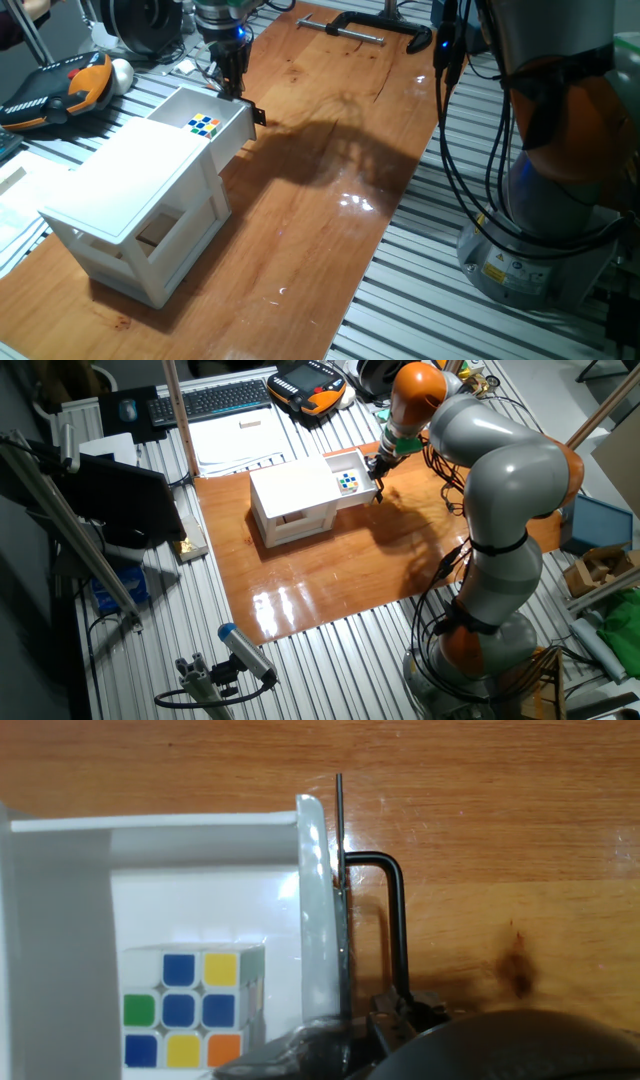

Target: Grasp the handle and open the drawer

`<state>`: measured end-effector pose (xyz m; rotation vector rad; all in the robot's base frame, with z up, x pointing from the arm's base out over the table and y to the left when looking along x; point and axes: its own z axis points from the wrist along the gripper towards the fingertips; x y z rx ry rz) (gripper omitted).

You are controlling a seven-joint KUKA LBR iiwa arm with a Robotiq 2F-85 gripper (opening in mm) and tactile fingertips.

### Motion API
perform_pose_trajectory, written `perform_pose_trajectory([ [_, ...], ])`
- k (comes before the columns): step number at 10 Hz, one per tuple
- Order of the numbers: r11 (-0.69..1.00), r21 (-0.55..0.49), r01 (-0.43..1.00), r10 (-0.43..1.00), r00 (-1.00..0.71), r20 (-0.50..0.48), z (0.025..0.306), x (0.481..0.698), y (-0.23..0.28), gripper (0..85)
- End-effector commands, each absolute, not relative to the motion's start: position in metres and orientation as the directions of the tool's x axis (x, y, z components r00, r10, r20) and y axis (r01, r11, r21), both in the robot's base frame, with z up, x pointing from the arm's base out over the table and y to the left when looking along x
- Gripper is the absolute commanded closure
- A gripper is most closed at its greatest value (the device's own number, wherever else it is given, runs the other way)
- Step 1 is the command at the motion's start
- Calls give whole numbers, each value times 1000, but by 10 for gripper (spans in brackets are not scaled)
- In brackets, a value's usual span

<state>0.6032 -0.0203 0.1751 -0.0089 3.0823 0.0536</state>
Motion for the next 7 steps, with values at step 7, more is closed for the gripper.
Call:
perform_pose_trajectory([
  [7,1000,2,2,3,-998,-59,175,603,-20,843],
])
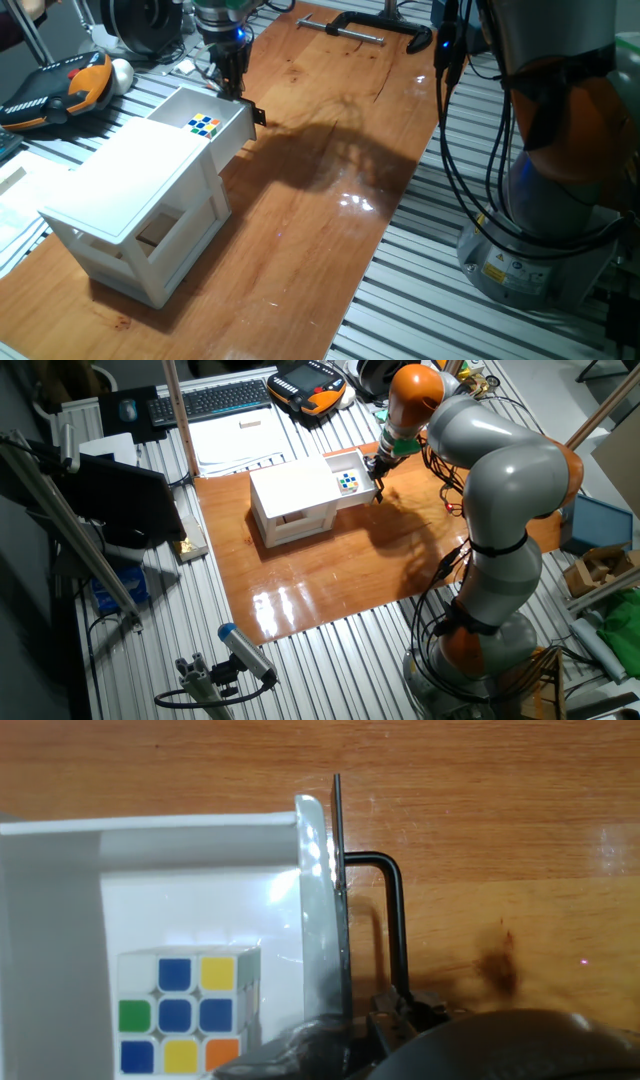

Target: Grasp the handle and open the drawer

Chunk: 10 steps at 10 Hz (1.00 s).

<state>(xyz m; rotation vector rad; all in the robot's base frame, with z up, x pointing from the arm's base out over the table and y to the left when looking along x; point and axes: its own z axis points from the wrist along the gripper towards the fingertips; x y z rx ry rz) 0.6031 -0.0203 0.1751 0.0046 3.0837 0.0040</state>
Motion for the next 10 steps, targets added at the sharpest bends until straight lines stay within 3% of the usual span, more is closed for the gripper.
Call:
perform_pose_trajectory([
  [1,1000,3,-4,-3,-998,-57,175,603,-20,843],
  [8,998,-59,-17,-19,-999,-33,175,603,-20,843],
  [10,999,-30,13,12,-999,-32,175,603,-20,843],
])
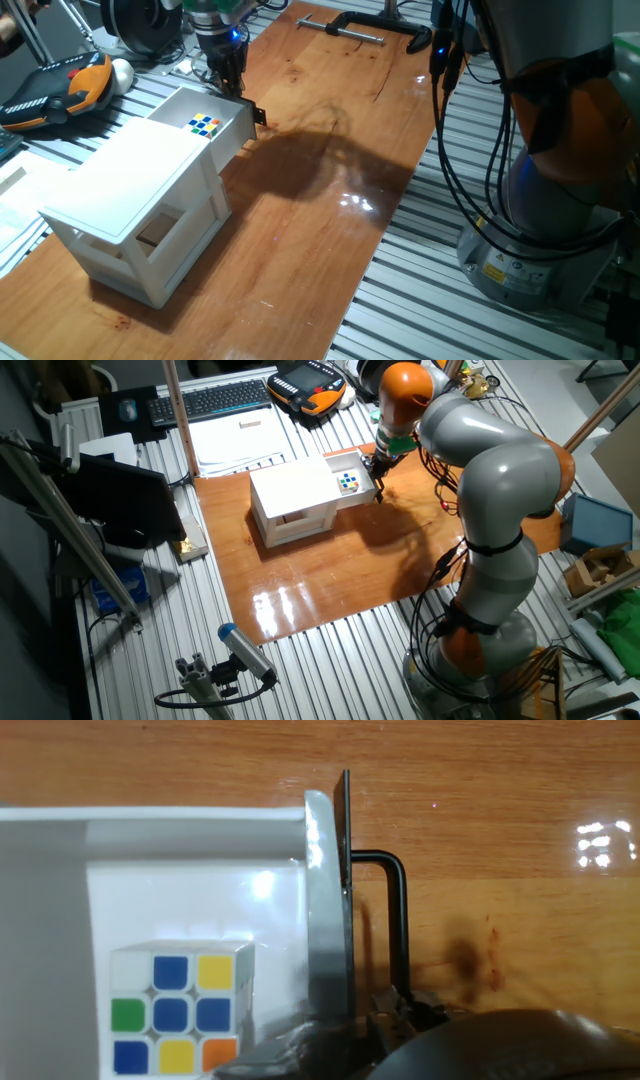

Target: Grasp the handle and open the drawer

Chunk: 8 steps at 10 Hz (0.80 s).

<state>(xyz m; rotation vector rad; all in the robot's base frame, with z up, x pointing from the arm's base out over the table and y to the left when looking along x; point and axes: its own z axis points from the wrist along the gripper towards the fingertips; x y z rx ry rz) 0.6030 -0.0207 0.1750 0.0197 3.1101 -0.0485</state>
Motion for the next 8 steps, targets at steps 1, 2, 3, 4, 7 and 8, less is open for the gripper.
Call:
perform_pose_trajectory([
  [1,1000,-19,19,19,-999,-32,175,603,-20,843],
  [2,1000,-5,22,22,-999,-28,175,603,-20,843],
  [3,1000,5,29,29,-999,-25,176,603,-21,843],
  [4,999,13,32,32,-999,-25,177,604,-22,843],
  [7,1000,18,25,26,-999,-24,177,605,-26,843],
  [8,1000,18,24,24,-999,-24,176,606,-29,843],
])
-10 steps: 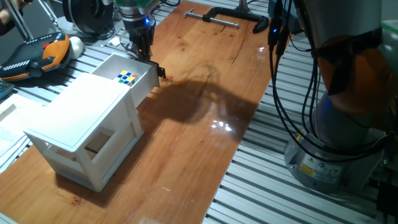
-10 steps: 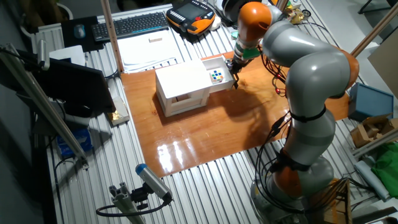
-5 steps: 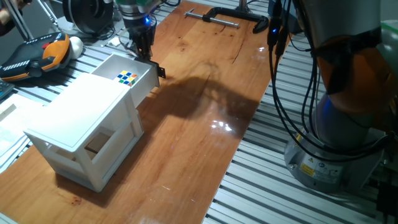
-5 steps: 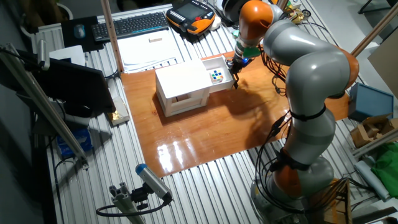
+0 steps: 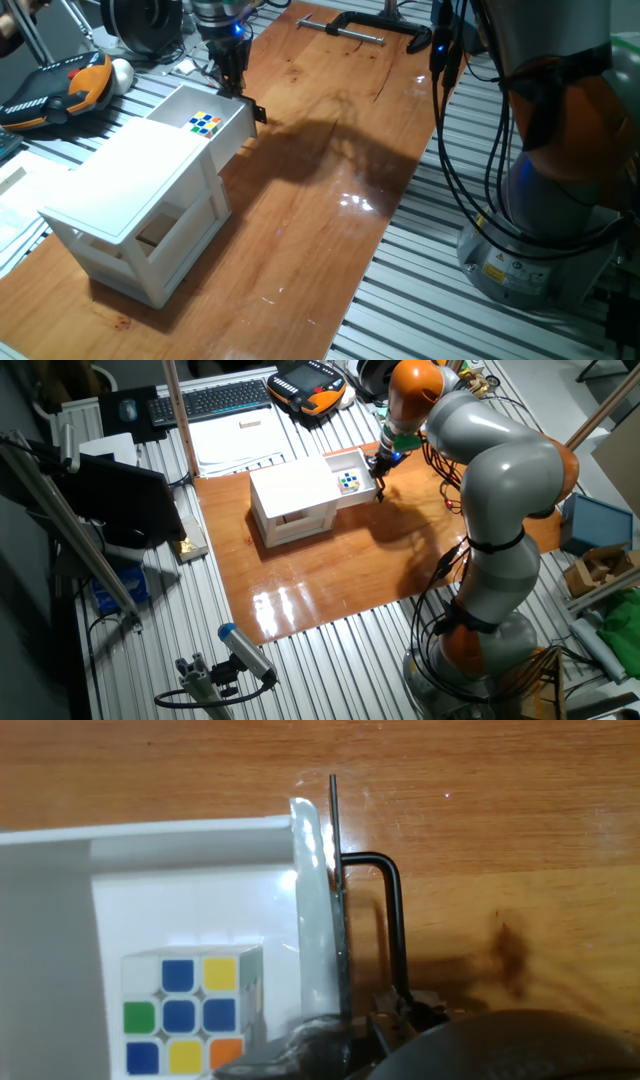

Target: Grasp the handle and open the drawer

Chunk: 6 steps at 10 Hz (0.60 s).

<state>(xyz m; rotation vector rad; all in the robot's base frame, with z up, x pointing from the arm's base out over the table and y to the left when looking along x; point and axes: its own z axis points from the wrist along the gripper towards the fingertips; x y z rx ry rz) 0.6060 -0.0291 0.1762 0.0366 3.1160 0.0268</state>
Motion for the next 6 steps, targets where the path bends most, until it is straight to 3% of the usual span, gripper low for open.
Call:
perform_pose_trajectory([
  [1,1000,18,22,23,-999,-26,176,606,-31,843],
  [6,1000,14,13,14,-999,-29,174,608,-39,843],
])
